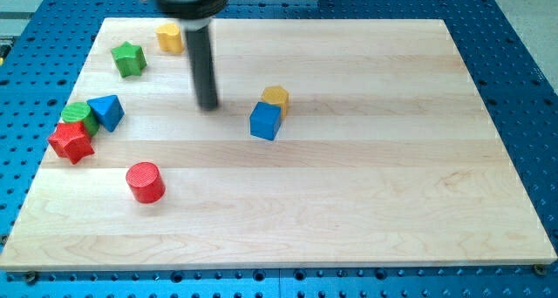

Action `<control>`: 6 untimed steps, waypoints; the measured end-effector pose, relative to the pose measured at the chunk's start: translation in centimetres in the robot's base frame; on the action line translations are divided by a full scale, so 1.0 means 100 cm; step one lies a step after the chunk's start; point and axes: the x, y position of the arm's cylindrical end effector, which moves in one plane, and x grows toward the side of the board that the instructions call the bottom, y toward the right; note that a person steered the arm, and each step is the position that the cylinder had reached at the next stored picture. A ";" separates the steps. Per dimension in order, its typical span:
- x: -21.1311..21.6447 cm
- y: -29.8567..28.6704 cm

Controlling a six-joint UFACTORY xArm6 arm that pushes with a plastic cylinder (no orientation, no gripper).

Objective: Push the red circle to the bottom right of the blue cube

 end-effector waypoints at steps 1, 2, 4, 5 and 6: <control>0.044 -0.009; 0.071 -0.073; 0.114 -0.031; 0.060 0.005; 0.057 0.072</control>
